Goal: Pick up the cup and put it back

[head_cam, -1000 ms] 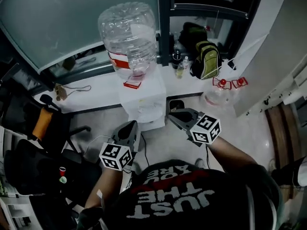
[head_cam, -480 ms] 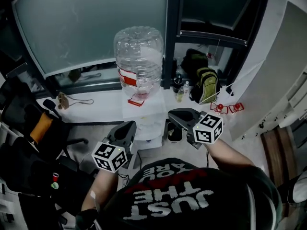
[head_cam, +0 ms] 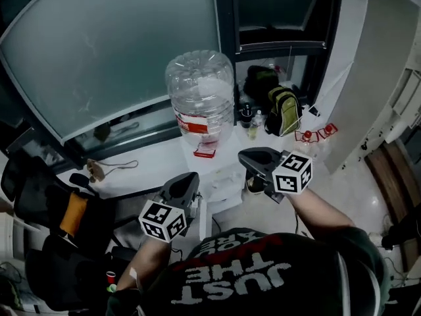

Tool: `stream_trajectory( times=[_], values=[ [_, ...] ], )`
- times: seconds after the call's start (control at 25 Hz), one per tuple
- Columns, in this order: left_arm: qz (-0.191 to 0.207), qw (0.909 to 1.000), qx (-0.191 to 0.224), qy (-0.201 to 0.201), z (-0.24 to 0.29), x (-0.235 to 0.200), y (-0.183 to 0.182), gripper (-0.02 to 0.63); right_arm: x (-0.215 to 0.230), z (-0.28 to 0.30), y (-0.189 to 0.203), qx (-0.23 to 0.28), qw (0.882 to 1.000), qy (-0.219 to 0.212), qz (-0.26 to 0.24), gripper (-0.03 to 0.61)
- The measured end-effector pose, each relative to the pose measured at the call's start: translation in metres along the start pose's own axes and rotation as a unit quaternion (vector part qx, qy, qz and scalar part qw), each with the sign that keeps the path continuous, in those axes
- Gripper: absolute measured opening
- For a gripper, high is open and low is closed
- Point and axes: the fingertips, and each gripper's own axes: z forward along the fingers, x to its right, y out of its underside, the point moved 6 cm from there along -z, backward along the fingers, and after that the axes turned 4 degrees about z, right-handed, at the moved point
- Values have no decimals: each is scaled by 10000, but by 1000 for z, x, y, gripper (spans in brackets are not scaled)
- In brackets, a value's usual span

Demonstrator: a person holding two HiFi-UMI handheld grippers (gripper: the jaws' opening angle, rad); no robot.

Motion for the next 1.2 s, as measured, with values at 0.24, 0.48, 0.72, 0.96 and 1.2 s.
stream_trajectory(
  times=[0.24, 0.48, 0.72, 0.96, 1.2],
  values=[
    [71, 9998, 66, 154, 1, 9, -11, 8, -21, -4, -5, 97, 9999, -18, -111, 32],
    [-135, 9997, 203, -36, 13, 37, -1, 8, -16, -27, 2, -38, 9998, -149, -151, 32],
    [-219, 9993, 284, -120, 14, 44, 2, 8, -7, -35, 6, -58, 9999, 40, -126, 32],
    [-298, 9990, 270, -175, 5, 36, 6, 8, -16, -28, 7, -119, 9996, -12, -259, 32],
    [-287, 9990, 315, -142, 1, 32, 3, 8, -22, -22, 6, -182, 9991, -60, -391, 32]
  ],
)
